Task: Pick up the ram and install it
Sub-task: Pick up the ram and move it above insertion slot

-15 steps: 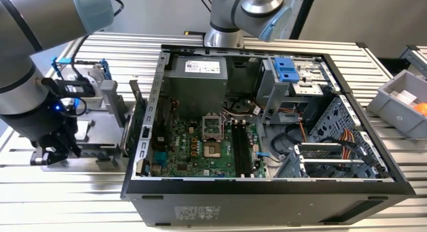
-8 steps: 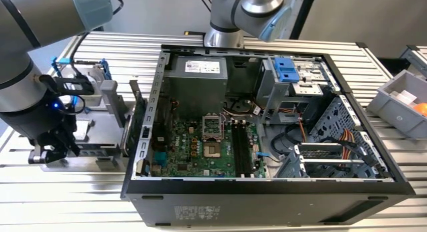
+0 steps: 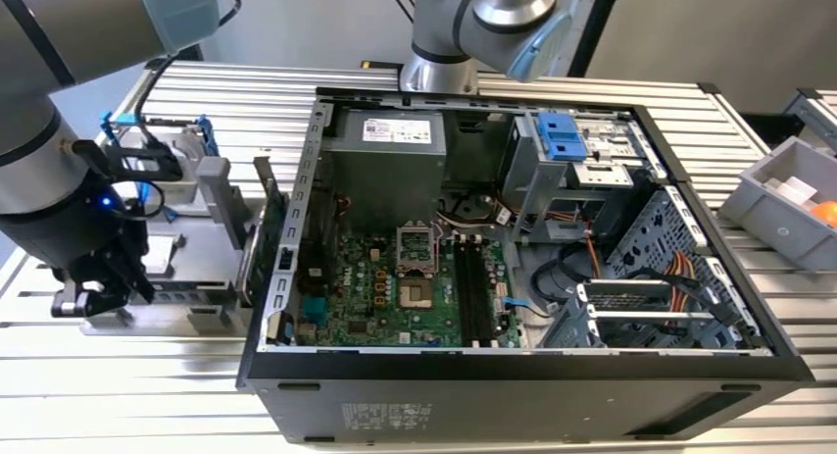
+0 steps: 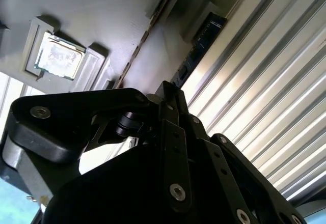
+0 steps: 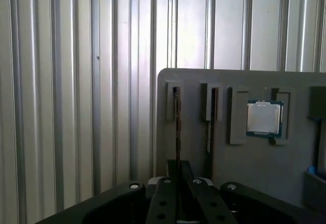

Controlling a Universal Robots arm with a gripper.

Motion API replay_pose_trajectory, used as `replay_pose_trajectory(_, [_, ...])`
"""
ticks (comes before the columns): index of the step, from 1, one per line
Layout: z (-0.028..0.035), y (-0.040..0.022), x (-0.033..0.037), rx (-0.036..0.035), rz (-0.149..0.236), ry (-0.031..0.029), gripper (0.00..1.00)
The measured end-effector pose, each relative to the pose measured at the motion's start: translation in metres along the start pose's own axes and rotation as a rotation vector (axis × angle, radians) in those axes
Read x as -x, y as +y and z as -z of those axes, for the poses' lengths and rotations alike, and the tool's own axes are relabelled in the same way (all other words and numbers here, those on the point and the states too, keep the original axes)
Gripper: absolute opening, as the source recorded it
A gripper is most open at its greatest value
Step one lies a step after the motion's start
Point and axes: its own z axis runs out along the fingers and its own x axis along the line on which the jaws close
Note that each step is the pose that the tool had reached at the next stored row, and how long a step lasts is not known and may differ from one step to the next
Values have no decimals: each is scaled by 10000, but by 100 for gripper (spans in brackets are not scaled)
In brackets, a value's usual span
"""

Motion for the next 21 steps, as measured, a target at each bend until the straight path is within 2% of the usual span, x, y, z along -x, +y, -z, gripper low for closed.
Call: replay_pose_trajectory(21, [218,2,8,-1,-14,0,0])
